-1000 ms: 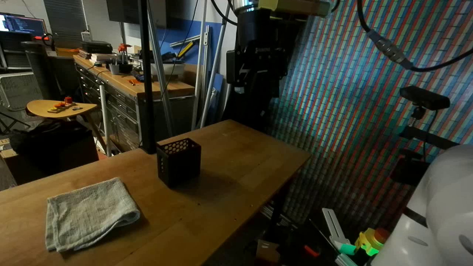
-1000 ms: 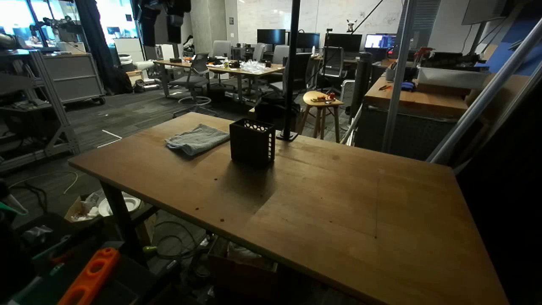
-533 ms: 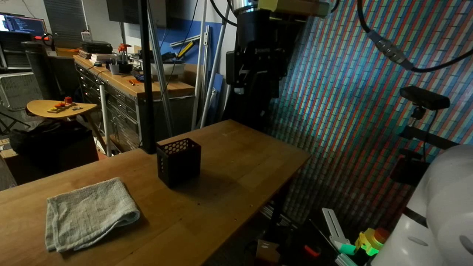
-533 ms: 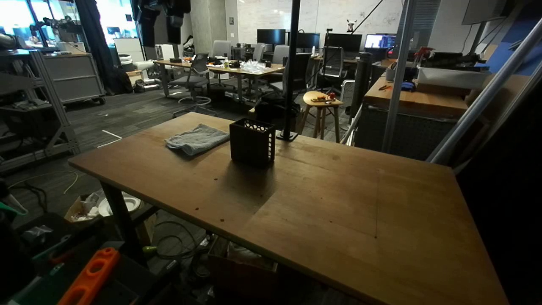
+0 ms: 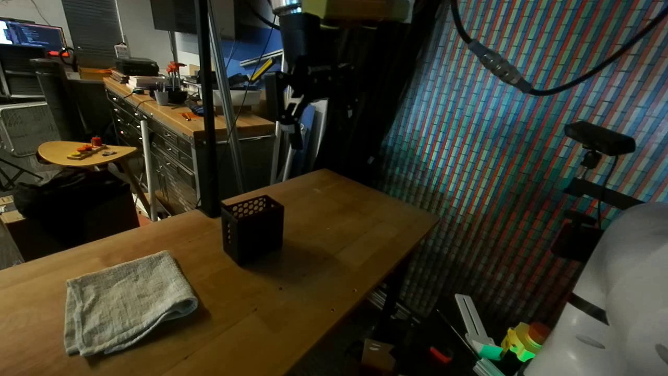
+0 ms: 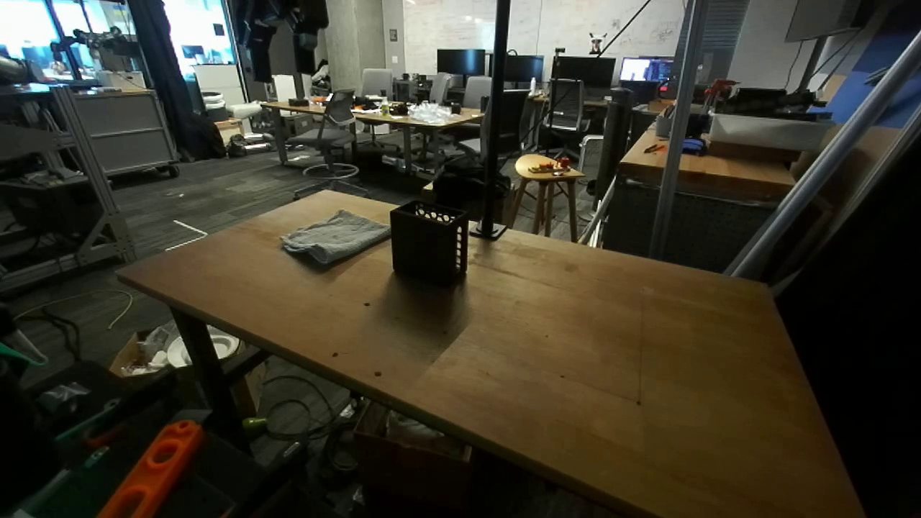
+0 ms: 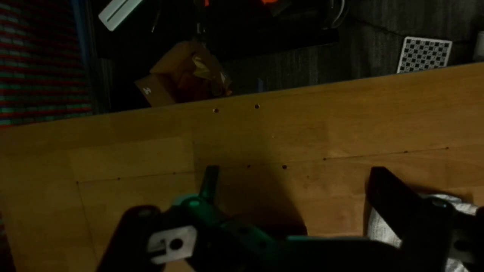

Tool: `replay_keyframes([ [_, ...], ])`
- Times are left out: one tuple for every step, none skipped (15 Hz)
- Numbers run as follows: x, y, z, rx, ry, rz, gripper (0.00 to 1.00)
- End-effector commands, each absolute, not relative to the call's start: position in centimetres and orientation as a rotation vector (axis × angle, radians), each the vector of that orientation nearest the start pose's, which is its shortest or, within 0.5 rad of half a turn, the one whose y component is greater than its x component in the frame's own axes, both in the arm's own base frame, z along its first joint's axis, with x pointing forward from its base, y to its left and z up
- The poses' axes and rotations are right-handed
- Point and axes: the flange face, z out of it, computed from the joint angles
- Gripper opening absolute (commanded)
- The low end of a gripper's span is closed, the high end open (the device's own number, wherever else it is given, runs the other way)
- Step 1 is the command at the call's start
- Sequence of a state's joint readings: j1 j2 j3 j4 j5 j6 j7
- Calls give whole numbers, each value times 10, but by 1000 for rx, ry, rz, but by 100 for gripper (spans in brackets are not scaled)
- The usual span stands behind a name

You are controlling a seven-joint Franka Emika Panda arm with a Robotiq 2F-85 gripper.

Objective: Put the towel in the box

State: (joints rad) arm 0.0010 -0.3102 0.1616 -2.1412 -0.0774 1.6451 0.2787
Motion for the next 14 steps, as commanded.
replay_keyframes([
  [488, 110, 525, -3345, 169, 151, 100],
  [501, 122, 525, -3358, 163, 113, 100],
  [513, 131, 525, -3367, 161, 80, 100],
  [526, 140, 525, -3371, 163, 45, 100],
  [538, 149, 525, -3378, 159, 10, 100],
  [550, 158, 525, -3388, 148, -20, 100],
  [559, 165, 525, -3399, 142, -45, 100],
  [570, 171, 525, -3404, 135, -71, 100],
  [578, 177, 525, -3408, 134, -94, 100],
  [587, 185, 524, -3398, 135, -113, 100],
  [594, 193, 522, -3393, 131, -134, 100],
  [603, 202, 517, -3388, 120, -163, 100],
  [609, 211, 515, -3382, 112, -182, 100],
  [617, 221, 507, -3374, 103, -199, 100],
])
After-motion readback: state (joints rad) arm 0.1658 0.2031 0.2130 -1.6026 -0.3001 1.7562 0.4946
